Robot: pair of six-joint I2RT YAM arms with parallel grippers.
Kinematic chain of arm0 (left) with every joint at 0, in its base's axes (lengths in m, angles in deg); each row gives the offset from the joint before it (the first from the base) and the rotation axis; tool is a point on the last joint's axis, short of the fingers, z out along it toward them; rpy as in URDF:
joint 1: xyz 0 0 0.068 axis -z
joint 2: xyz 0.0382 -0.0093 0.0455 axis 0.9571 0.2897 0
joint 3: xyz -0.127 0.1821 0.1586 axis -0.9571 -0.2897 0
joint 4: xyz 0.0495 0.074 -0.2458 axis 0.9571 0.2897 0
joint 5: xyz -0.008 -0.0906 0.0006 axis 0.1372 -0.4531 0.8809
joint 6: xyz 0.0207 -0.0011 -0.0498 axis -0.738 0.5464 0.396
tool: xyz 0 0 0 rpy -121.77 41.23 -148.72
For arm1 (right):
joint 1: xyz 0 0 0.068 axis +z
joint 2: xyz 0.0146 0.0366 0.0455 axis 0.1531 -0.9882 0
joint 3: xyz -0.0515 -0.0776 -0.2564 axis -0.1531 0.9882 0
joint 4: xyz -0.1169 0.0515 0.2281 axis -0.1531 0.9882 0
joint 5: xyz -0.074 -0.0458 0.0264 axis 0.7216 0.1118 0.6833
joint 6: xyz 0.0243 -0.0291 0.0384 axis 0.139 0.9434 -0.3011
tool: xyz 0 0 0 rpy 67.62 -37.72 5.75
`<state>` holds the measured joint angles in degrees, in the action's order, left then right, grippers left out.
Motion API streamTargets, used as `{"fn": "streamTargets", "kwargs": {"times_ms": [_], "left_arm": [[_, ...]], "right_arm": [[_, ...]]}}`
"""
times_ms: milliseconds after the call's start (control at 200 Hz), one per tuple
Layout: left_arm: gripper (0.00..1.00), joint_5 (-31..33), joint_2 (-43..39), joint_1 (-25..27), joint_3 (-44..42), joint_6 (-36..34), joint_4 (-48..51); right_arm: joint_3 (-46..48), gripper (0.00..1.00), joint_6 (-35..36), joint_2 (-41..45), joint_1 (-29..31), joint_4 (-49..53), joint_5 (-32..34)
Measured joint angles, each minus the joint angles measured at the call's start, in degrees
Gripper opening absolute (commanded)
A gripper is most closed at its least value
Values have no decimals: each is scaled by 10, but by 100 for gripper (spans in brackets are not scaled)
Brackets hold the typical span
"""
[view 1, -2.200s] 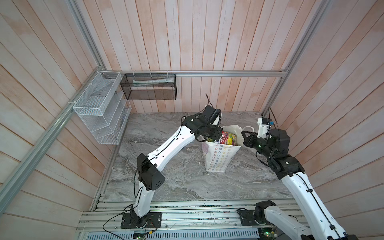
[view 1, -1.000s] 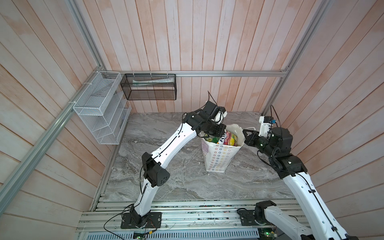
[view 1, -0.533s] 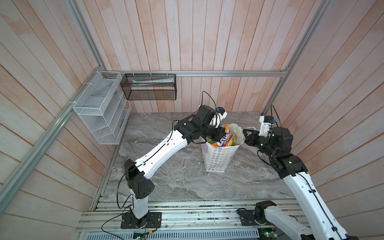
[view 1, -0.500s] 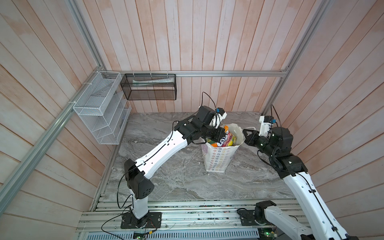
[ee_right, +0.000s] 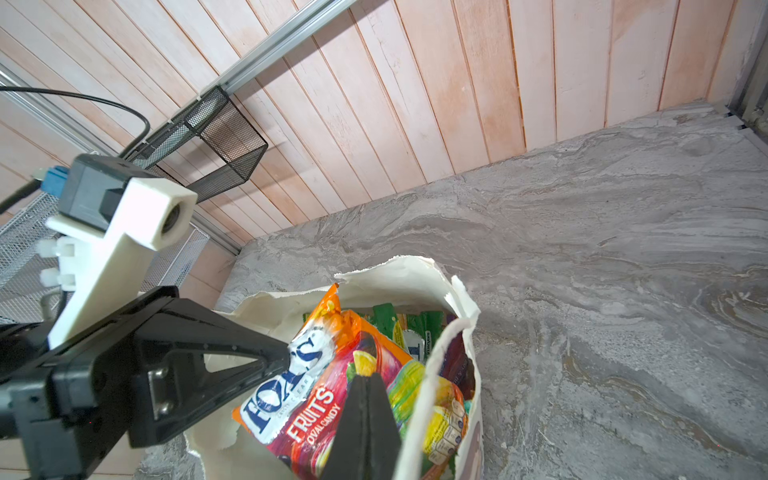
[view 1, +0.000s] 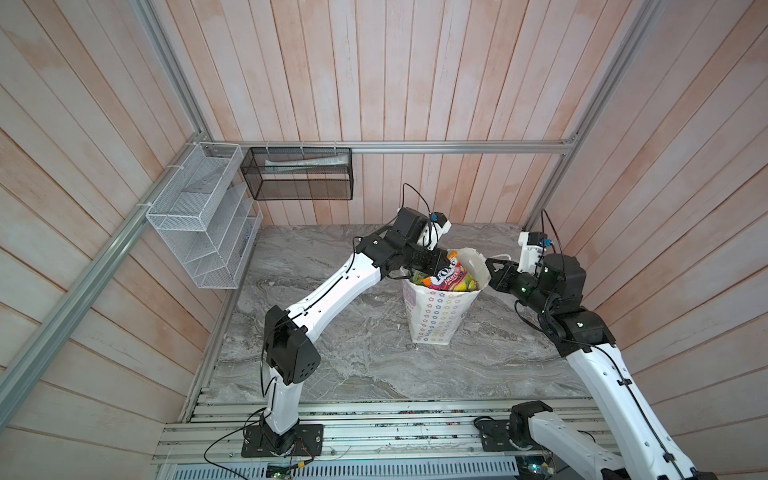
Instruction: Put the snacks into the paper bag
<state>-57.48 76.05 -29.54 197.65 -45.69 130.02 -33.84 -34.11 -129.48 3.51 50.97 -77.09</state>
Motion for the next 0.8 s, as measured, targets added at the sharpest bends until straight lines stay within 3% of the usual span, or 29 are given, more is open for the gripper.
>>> {"fn": "streamTargets", "kwargs": {"times_ms": [105, 280, 425, 575, 800], "left_arm": [[0, 1, -6, 1, -22, -1, 0], [0, 21, -56, 4, -134, -1, -25], [0, 62, -38, -2, -105, 20, -3], [29, 64, 0, -17, -53, 41, 16], [59, 60, -5, -11, 40, 44, 51]], "right_arm": [[0, 0, 0, 0, 0, 0, 0], [0, 0, 0, 0, 0, -1, 0], [0, 0, 0, 0, 0, -3, 0], [0, 0, 0, 0, 0, -4, 0], [0, 0, 0, 0, 0, -4, 0]]}}
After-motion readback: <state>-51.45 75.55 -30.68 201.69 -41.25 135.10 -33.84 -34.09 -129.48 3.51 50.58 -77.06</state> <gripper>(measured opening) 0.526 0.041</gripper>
